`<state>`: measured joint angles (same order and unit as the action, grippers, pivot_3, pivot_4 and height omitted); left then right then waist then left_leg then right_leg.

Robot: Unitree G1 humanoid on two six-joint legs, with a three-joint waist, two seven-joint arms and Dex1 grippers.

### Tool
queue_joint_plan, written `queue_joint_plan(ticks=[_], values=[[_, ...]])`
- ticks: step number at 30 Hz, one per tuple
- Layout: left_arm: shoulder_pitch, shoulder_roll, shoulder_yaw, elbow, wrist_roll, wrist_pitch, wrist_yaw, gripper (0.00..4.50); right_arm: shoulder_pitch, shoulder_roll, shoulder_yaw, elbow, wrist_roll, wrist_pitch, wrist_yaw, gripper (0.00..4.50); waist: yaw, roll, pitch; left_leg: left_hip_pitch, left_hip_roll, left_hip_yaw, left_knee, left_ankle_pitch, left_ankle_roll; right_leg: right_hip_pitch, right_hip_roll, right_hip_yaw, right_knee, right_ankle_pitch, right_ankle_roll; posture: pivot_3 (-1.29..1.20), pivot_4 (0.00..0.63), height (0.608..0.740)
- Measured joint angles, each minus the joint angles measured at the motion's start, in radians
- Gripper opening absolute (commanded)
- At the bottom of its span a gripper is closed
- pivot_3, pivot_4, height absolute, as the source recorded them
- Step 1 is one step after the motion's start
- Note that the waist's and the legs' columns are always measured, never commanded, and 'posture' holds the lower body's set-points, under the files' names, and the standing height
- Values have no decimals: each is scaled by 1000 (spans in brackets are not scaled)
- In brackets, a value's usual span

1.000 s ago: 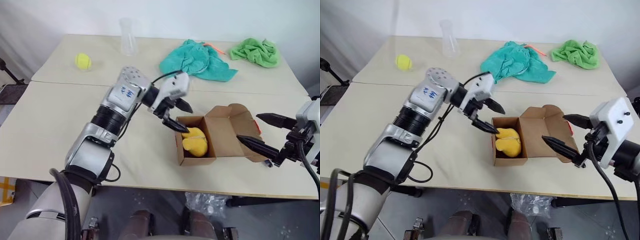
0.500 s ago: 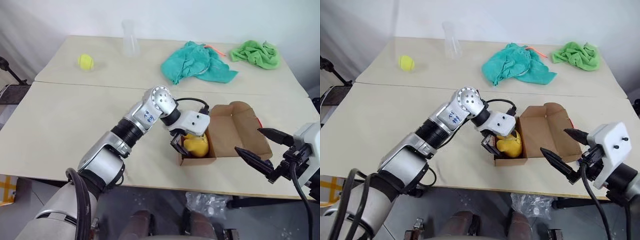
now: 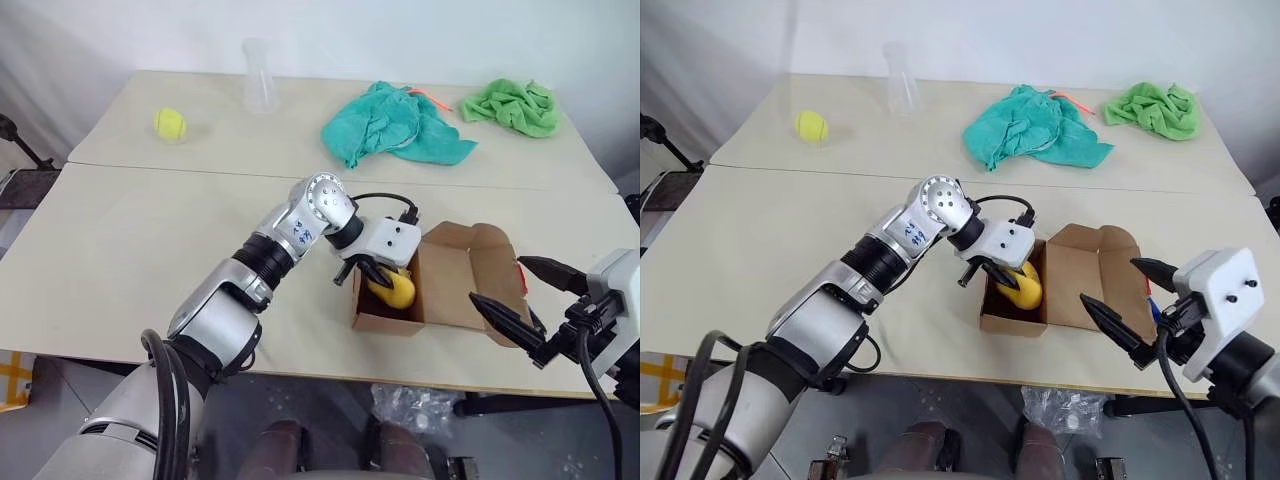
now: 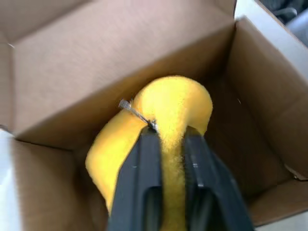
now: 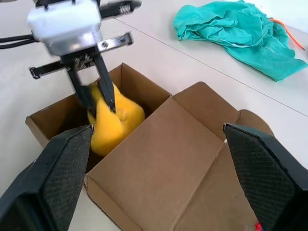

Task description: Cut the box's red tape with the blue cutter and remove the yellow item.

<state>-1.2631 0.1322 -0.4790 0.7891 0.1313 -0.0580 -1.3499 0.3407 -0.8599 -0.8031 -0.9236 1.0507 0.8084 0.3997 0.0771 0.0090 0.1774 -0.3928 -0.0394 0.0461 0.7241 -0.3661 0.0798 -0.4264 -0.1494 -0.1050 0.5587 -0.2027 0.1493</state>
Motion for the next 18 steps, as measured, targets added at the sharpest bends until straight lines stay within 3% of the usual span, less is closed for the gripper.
queue_joint_plan(ticks=[10, 18], values=[[-85, 33, 198, -75, -150, 261, -17, 6, 3, -41, -30, 67, -37, -28, 118, 4500, -2, 0, 0, -1, -1, 1, 0, 0, 1, -1, 0, 0, 0, 0, 0, 0, 150, 740], [-87, 113, 352, -107, -225, 445, 178, 6, -62, -89, -36, 159, -77, -74, 243, 4500, -9, 0, 0, 0, -1, 2, 0, 0, 0, -1, 1, 0, 1, 0, 1, 0, 150, 740]])
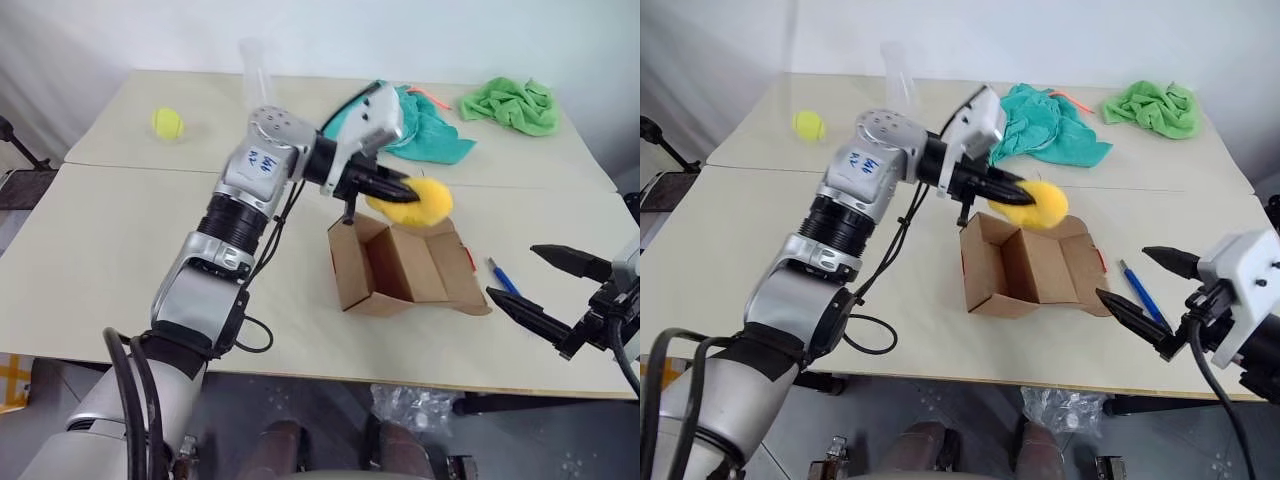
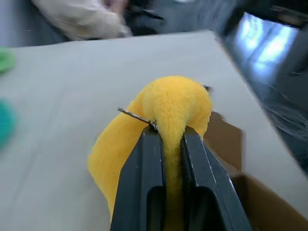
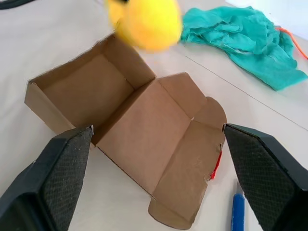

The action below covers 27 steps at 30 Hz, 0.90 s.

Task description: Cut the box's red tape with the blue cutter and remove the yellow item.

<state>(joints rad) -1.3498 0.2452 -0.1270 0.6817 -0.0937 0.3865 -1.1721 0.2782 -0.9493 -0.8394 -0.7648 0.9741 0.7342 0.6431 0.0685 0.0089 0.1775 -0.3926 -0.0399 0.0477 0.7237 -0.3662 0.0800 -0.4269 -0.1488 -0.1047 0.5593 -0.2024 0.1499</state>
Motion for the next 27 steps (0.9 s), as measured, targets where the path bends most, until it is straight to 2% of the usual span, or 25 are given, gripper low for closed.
queue_joint_plan(ticks=[6, 9, 13, 17, 22, 27], values=[[16, 162, 25, 24, 78, 81, 220, 6, -38, 6, 3, 90, -8, -66, 141, 4500, -14, 0, 0, 2, 0, 2, -2, 0, -1, 1, 0, 0, 0, 0, 0, 0, 150, 740], [111, 297, -1, -8, 160, 150, 296, 6, -72, 9, 26, 153, -23, -116, 227, 4500, -28, 0, 0, 6, 0, 5, -5, 0, -1, 1, 0, 1, 0, 0, 0, 0, 150, 740], [239, 392, -55, -78, 236, 247, 327, 6, -185, -10, 141, 255, -70, -148, 273, 4500, -39, -3, 2, 5, 0, 5, -4, 1, -2, 1, 0, 1, 1, 0, 0, 0, 150, 740], [306, 446, -60, -244, 235, 387, 295, 1331, -323, -22, 253, 335, -101, -181, 307, 4500, -36, -4, 2, 4, 0, 3, -3, 0, -4, 1, 0, 0, 1, 0, 0, 0, 150, 740], [350, 531, -49, -381, 209, 483, 253, 2845, -397, -17, 326, 397, -112, -205, 358, 4500, -44, -4, 2, 5, 1, 4, -5, 0, -5, 0, 0, -1, 1, 0, 0, 0, 150, 740], [410, 667, -40, -425, 172, 437, 167, 4398, -446, -14, 378, 466, -159, -234, 398, 4500, -48, -4, 3, 6, 2, 5, -5, 1, -8, 0, 1, -1, 1, -1, -1, 0, 150, 740]])
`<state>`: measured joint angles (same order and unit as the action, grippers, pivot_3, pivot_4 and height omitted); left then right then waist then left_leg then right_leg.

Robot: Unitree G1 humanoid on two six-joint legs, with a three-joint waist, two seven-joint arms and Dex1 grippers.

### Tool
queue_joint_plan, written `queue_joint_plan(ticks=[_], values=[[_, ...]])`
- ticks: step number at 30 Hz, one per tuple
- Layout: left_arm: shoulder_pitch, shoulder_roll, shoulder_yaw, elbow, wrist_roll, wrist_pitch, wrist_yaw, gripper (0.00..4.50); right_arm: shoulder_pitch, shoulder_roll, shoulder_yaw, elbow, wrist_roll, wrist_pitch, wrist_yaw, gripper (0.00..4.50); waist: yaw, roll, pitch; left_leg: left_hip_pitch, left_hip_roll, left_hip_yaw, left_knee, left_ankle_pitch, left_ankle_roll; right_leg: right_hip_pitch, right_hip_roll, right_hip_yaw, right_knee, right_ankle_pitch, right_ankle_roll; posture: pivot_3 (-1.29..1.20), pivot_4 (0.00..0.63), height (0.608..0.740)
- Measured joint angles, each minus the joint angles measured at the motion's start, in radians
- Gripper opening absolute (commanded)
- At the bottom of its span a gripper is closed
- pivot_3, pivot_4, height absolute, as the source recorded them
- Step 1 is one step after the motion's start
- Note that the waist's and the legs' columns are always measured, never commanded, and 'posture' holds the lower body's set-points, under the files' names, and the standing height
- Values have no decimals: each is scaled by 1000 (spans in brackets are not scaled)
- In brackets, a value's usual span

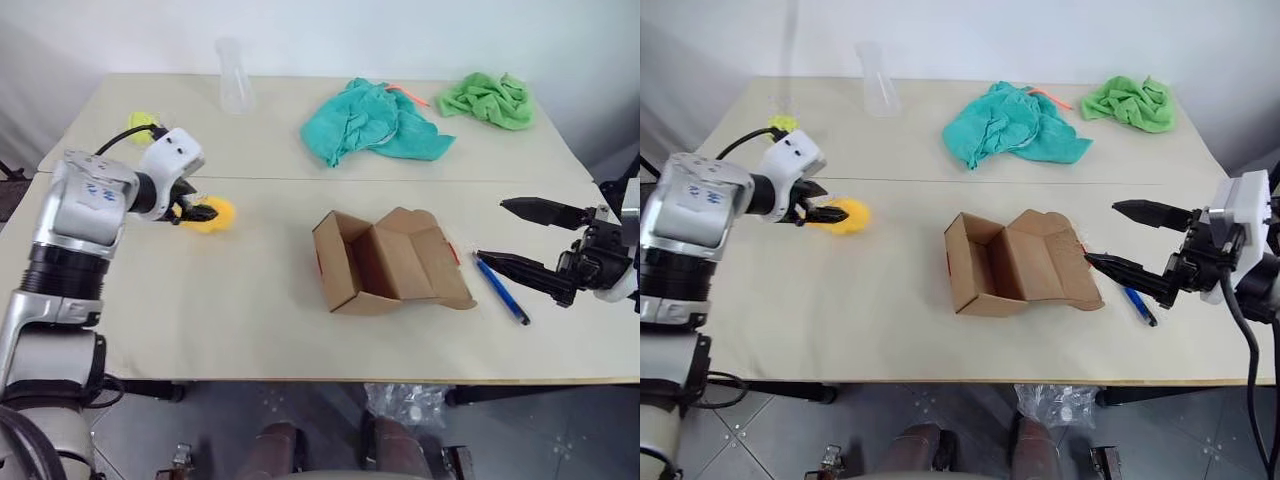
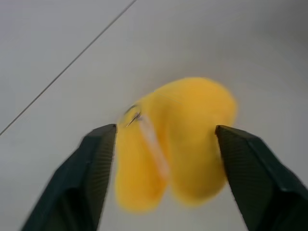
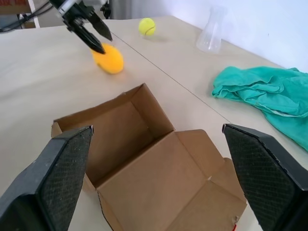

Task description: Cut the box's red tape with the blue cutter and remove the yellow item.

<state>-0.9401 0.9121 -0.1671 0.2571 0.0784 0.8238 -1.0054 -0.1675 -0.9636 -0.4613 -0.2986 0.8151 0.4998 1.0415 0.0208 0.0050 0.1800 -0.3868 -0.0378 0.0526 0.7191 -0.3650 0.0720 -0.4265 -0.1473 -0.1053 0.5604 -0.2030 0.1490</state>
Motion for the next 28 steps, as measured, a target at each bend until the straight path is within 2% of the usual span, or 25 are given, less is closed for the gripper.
queue_joint_plan(ticks=[2, 5, 8, 10, 14, 17, 22, 25, 28], values=[[13, 37, 16, -7, -20, -40, -28, 4480, -17, 7, 20, 21, -14, -4, 6, 4500, 0, 0, 0, 0, 1, 0, 0, 1, -1, 0, 0, 0, 0, 0, 0, 0, 150, 740], [66, 66, 107, -43, -80, -124, -53, 4480, -22, 16, 26, 30, -27, -19, 17, 4500, 4, 0, 0, 0, 1, -1, 0, 1, -2, 0, 0, 0, 1, -1, -1, 0, 150, 740], [120, -33, 297, -104, -220, -202, -30, 4480, -20, 28, 26, 34, -39, -25, 18, 4500, 8, 0, 0, 0, 0, -3, 2, 1, -2, 1, -1, -1, 2, -1, -1, 0, 150, 740], [184, -76, 342, -175, -282, -256, -29, 4480, -6, 29, 24, 37, -45, -34, 19, 4500, 5, 0, 0, 1, 0, -3, 2, 0, -2, 1, -2, -1, 3, -1, -1, 0, 150, 740], [297, -151, 354, -280, -370, -285, -26, 4480, 38, 29, 20, 72, -70, -45, 41, 4500, 3, 0, 0, 2, 0, -1, 1, 1, -2, 1, -1, -1, 4, -1, -1, 0, 150, 740], [399, -144, 327, -335, -424, -282, -96, 4480, 110, 2, 17, 120, -129, -101, 102, 4500, 3, 1, 0, 5, 0, 2, 0, 1, -2, 2, -1, 1, 5, -1, -2, 0, 150, 740], [553, -143, 281, -315, -434, -336, -161, 4480, 228, -15, -28, 264, -244, -236, 186, 4500, 3, 1, 0, 7, 1, 4, -1, 0, -3, 2, -1, 2, 5, -1, -2, 0, 150, 740], [613, -145, 286, -312, -438, -375, -167, 4480, 289, -11, -47, 365, -321, -326, 184, 4500, 3, 1, 0, 13, 1, 5, -3, -1, -4, 5, -2, 4, 5, -2, -4, 0, 150, 740], [644, -176, 297, -316, -454, -389, -148, 4480, 312, 41, -96, 402, -331, -338, 123, 4500, 1, 1, 0, 14, 3, 5, -3, -4, -10, 6, -2, 4, 6, -2, -4, 0, 150, 740]])
